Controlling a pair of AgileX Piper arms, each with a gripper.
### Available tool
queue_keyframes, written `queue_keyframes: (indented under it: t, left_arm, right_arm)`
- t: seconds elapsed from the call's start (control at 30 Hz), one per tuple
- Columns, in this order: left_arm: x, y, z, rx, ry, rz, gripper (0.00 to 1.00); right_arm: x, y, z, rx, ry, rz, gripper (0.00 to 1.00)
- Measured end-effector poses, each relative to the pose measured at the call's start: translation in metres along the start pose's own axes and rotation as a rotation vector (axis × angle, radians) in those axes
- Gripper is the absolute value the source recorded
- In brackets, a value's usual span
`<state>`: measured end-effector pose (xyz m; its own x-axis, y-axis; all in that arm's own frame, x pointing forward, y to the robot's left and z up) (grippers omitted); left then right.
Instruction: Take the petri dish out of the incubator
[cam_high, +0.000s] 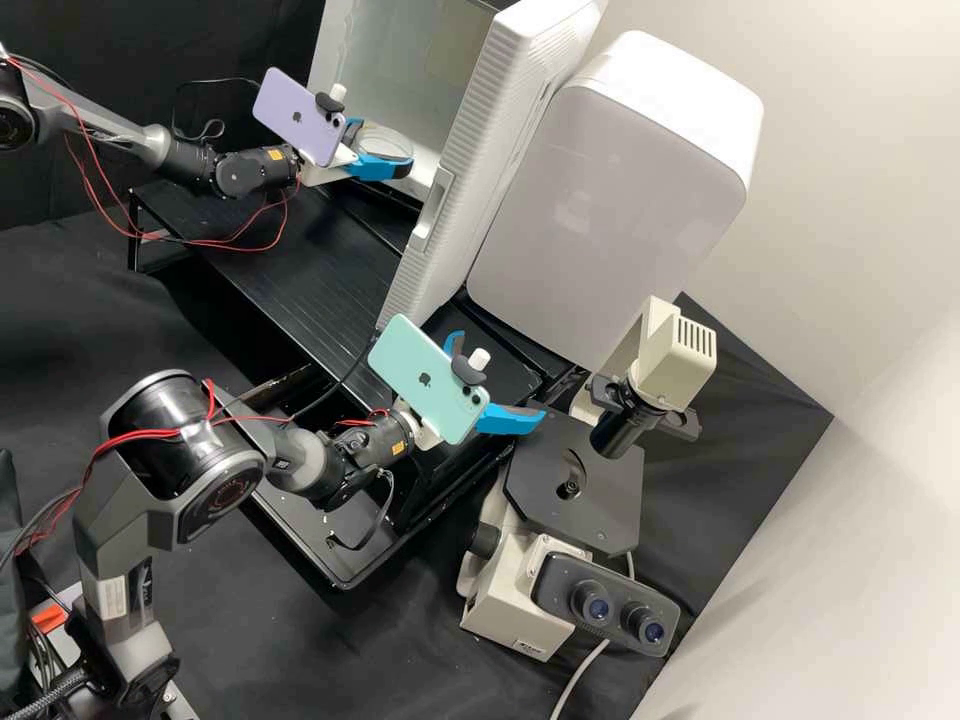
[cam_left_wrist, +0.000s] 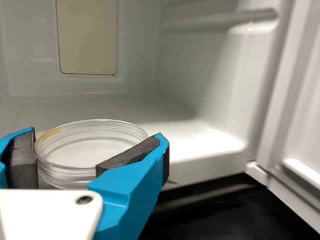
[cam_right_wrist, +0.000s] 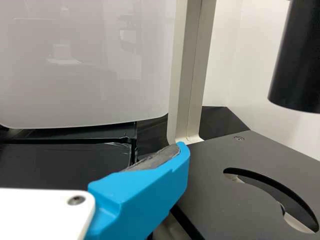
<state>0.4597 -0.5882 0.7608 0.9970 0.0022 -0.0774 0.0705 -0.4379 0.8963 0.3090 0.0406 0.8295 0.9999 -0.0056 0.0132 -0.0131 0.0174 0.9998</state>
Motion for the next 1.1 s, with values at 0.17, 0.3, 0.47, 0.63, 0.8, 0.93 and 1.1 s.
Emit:
queue_keyframes:
  t: [0.17, 0.3, 0.47, 0.63, 0.8, 0.93, 1.1]
  left_arm:
    - [-0.019, 0.0, 0.004, -0.018, -0.045, -0.022, 0.0]
    - [-0.033, -0.001, 0.005, -0.008, -0.074, -0.041, 0.0]
    - [-0.057, -0.002, 0.003, 0.008, -0.115, -0.071, 0.0]
    - [-0.08, -0.005, -0.002, 0.021, -0.146, -0.102, 0.0]
    - [-0.106, -0.006, -0.009, 0.027, -0.177, -0.106, 0.0]
    - [-0.128, -0.007, -0.017, 0.04, -0.188, -0.098, 0.0]
    - [-0.152, -0.012, -0.027, 0.046, -0.188, -0.073, 0.0]
  right_arm:
    - [0.0, 0.0, 0.0, 0.0, 0.0, 0.0, 1.0]
    - [0.0, 0.0, 0.0, 0.0, 0.0, 0.0, 1.0]
    - [0.0, 0.0, 0.0, 0.0, 0.0, 0.0, 1.0]
    - [0.0, 0.0, 0.0, 0.0, 0.0, 0.0, 1.0]
    - [0.0, 0.0, 0.0, 0.0, 0.0, 0.0, 1.0]
    - [0.0, 0.0, 0.0, 0.0, 0.0, 0.0, 1.0]
    - [0.0, 0.0, 0.0, 0.0, 0.0, 0.0, 1.0]
